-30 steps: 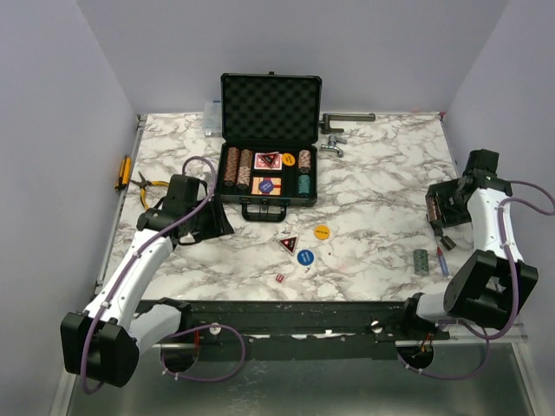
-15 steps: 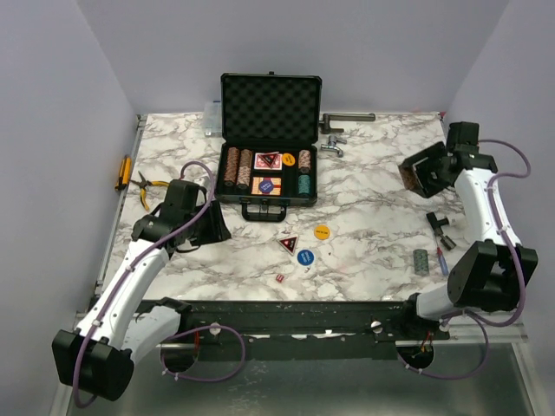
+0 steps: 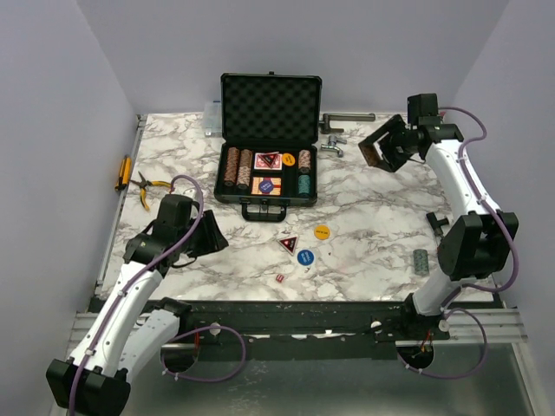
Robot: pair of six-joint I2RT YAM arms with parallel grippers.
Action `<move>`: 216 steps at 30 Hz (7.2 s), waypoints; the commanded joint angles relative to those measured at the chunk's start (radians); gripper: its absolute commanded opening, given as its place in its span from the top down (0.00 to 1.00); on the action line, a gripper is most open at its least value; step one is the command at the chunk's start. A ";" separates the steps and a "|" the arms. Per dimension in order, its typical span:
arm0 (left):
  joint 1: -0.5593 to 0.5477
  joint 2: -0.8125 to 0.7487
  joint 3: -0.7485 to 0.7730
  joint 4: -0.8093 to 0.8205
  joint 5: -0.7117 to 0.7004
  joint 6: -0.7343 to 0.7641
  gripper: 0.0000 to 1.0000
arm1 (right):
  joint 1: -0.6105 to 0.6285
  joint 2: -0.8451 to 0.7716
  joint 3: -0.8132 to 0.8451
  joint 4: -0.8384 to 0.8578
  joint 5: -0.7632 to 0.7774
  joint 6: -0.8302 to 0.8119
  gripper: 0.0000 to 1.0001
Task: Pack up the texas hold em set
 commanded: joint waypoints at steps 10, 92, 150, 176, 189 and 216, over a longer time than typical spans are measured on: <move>-0.008 -0.116 -0.043 -0.023 -0.050 -0.066 0.41 | 0.283 0.051 0.154 -0.024 0.118 0.336 0.99; 0.027 -0.149 -0.070 0.040 -0.007 -0.067 0.01 | 0.510 0.390 0.098 0.209 0.165 0.930 0.07; 0.033 -0.132 -0.075 0.046 0.007 -0.063 0.02 | 0.491 0.721 0.518 -0.071 0.221 -0.219 0.96; 0.033 -0.130 -0.074 0.041 -0.040 -0.063 0.01 | 0.527 0.496 0.386 -0.110 0.207 -0.316 0.96; 0.029 -0.143 -0.062 0.068 -0.166 -0.013 0.02 | 0.529 0.189 0.127 -0.106 0.244 -0.368 0.32; -0.511 0.536 0.353 0.069 -0.287 -0.066 0.12 | 0.529 -0.333 -0.376 -0.176 0.403 -0.298 0.16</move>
